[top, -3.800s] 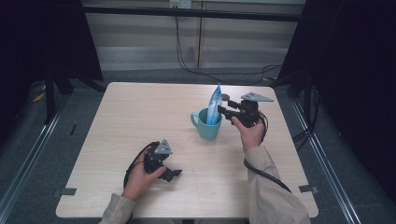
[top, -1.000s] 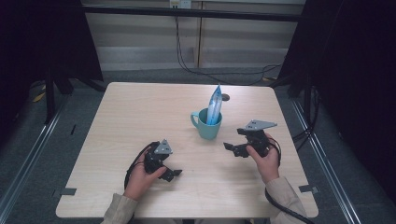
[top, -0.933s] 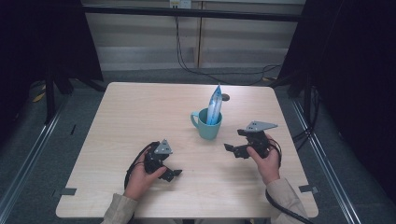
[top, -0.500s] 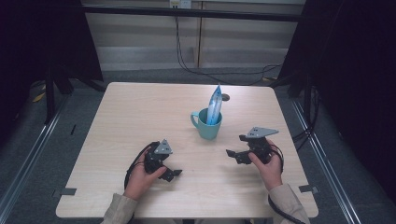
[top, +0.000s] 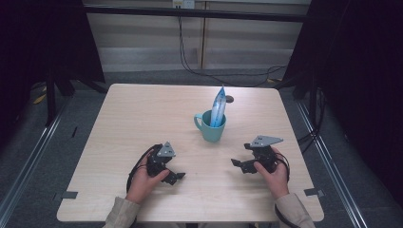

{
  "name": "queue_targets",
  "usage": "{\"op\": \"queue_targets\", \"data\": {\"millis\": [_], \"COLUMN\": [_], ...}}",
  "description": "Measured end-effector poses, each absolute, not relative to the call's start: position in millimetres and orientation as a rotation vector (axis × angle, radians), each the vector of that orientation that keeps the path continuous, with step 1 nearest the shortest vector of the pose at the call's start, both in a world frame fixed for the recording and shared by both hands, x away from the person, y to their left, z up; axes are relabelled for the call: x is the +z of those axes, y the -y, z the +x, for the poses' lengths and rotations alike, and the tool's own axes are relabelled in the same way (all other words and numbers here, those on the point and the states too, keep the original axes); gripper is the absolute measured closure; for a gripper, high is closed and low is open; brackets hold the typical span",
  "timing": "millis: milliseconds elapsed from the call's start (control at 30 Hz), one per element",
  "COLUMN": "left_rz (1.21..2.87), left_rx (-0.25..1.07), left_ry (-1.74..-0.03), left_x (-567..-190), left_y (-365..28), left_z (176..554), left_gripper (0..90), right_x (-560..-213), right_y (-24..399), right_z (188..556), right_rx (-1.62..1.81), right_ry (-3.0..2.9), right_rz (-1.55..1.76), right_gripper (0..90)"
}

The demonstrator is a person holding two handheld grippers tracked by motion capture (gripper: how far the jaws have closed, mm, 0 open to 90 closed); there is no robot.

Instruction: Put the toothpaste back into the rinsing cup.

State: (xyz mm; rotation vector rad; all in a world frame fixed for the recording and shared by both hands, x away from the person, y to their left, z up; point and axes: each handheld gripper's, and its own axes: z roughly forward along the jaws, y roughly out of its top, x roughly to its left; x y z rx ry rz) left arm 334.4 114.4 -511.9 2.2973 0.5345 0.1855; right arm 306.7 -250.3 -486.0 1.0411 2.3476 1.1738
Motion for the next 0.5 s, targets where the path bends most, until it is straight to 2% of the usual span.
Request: {"op": "queue_targets", "data": {"millis": [500], "left_rz": [2.297], "left_rx": [0.186], "left_ry": [-0.535], "left_x": [-512.0], "left_y": [-114.4], "left_z": [334.4], "left_gripper": [1.5], "right_x": [-504.8], "right_y": [258.6], "right_z": [297.8], "right_rx": [1.153], "right_ry": [-2.34], "right_rz": [1.096], "right_gripper": [13.8]}}
